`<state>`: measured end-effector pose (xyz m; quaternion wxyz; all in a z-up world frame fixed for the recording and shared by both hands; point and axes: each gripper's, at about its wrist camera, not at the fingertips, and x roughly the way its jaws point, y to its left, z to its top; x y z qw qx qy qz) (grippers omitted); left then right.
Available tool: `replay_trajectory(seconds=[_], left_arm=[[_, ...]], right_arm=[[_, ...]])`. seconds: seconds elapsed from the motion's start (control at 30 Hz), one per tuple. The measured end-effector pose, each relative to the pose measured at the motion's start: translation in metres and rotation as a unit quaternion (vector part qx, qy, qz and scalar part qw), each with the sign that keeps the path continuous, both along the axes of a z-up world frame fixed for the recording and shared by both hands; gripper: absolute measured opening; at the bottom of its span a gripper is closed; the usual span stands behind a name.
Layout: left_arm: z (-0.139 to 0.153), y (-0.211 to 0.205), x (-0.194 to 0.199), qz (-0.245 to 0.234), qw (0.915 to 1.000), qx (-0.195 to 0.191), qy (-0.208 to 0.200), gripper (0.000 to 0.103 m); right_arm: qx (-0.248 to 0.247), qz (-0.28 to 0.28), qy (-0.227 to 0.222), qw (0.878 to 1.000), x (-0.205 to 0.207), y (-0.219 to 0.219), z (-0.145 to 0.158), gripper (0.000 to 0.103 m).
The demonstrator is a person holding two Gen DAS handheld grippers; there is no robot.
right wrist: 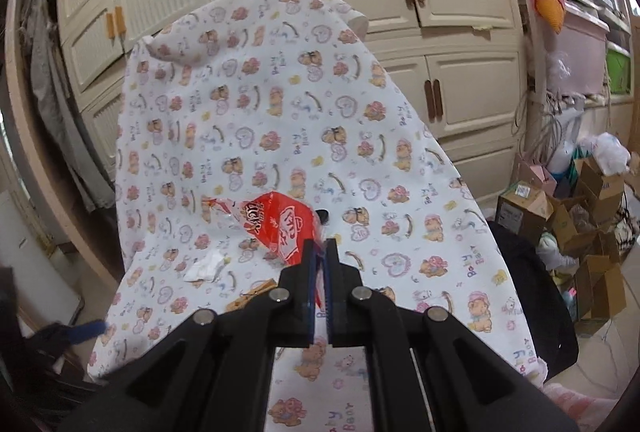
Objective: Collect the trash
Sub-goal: 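Grasp the red wrapper with the right tool while the left tool grasps the wooden clothespin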
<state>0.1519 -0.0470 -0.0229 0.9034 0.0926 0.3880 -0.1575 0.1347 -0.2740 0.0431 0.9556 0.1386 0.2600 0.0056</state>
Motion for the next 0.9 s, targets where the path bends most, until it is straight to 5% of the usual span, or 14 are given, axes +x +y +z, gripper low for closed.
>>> replay_trajectory(seconds=[0.27,0.43,0.63,0.67,0.7,0.73,0.9], left_arm=[[-0.012,-0.03,0.056,0.012,0.9996,-0.009,0.026,0.076],[-0.034,-0.039,0.088,0.001,0.9978,-0.019,0.063,0.054],[-0.05,-0.055,0.092,-0.017,0.999,-0.002,0.041,0.046],[-0.051,-0.054,0.092,-0.015,0.9991,-0.008,0.038,0.042],[-0.05,-0.056,0.09,-0.018,0.9993,-0.004,0.034,0.02],[-0.049,-0.057,0.088,-0.028,0.9989,-0.005,0.036,0.013],[-0.048,-0.052,0.072,-0.02,0.9985,-0.019,0.047,0.013]], right_arm=[[0.01,-0.019,0.006,1.0,0.006,-0.013,-0.002,0.003],[0.015,-0.027,0.016,0.999,0.011,-0.017,-0.006,0.003],[0.016,-0.025,0.02,0.999,0.012,-0.014,-0.01,0.003],[0.018,-0.024,0.022,0.999,0.012,-0.014,-0.01,0.003],[0.018,-0.023,0.023,0.999,0.013,-0.014,-0.011,0.003],[0.017,-0.022,0.023,0.999,0.012,-0.014,-0.011,0.003],[0.016,-0.022,0.022,0.999,0.009,-0.017,-0.009,0.003]])
